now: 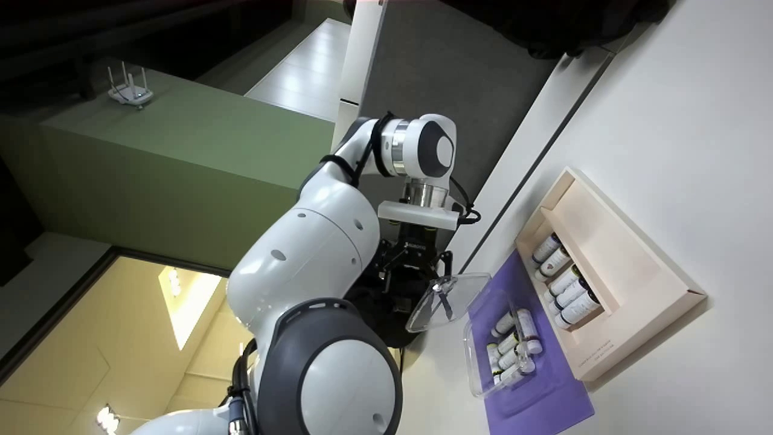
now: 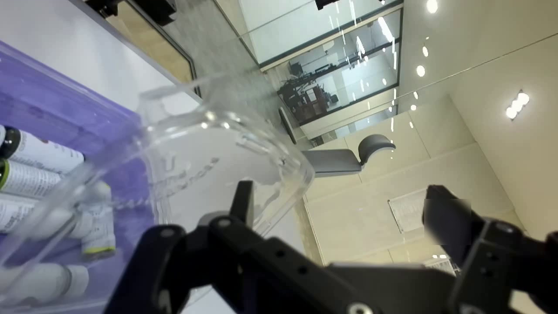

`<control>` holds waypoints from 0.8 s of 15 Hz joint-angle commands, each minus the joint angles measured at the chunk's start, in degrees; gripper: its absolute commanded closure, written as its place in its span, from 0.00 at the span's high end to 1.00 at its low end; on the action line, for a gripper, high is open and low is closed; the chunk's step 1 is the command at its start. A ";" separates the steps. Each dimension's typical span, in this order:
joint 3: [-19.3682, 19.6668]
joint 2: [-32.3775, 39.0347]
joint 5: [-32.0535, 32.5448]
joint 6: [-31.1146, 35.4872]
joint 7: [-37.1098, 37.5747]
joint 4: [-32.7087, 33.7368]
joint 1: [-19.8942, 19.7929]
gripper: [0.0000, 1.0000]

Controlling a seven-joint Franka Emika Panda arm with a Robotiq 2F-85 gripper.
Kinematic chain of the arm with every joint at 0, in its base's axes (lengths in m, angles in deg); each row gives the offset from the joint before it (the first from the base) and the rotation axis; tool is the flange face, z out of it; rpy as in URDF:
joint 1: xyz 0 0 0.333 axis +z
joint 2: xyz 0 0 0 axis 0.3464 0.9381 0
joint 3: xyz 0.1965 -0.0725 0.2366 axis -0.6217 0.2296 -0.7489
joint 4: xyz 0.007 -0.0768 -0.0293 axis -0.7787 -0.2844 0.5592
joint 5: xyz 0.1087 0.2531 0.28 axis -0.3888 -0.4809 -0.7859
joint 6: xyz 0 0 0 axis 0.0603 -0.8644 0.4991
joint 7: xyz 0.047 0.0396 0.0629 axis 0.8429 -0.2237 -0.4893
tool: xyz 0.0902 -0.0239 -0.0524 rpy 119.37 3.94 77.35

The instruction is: Close the lid on the clear container

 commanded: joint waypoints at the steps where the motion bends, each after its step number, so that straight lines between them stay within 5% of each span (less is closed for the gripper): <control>1: 1.33 0.03 0.14 -4.05 3.72 -1.07 0.98 1.00; 12: 4.46 -7.98 0.75 -7.32 3.23 -21.65 0.73 1.00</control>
